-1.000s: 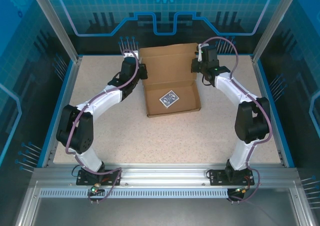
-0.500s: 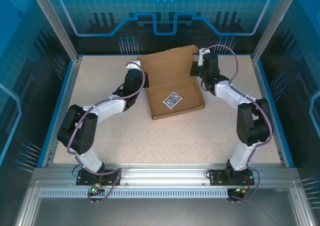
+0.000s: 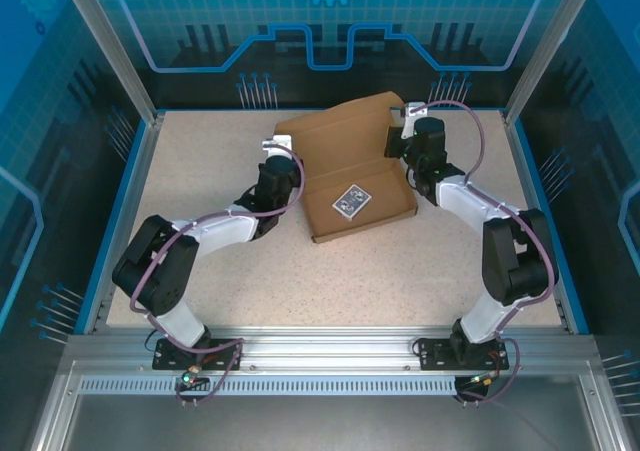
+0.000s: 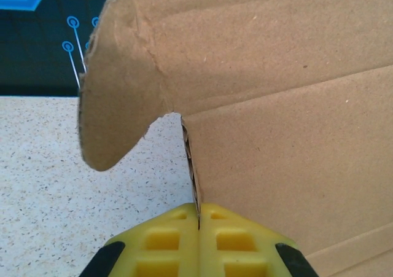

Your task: Fold the paper box

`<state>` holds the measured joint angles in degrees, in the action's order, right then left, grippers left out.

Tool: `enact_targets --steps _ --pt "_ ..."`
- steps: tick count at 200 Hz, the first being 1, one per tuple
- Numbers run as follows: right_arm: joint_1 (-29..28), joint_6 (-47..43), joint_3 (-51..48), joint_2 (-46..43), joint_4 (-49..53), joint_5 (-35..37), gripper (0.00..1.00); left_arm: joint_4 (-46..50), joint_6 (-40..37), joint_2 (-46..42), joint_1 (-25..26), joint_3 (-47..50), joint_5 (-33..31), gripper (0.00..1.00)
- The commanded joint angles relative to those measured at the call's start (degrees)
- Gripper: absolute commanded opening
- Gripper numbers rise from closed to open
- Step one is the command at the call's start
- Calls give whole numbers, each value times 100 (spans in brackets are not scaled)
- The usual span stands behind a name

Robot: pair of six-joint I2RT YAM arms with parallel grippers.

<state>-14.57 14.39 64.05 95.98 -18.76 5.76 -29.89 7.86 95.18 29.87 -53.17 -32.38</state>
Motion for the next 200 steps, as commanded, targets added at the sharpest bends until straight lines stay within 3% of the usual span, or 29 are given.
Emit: enact_targets --steps 1,40,109,200 --pt "-170 98 -77 -272 -194 -285 2 -402 -379 -122 219 17 102 0" --pt "-245 150 72 -198 286 232 3 -672 -750 25 218 -246 -287 0" --pt "-257 467 829 122 1375 486 2 -1003 -1401 502 221 -893 -544 0" --pt "-301 -153 212 122 -568 -110 0 -1221 -1260 502 289 -268 -330 0"
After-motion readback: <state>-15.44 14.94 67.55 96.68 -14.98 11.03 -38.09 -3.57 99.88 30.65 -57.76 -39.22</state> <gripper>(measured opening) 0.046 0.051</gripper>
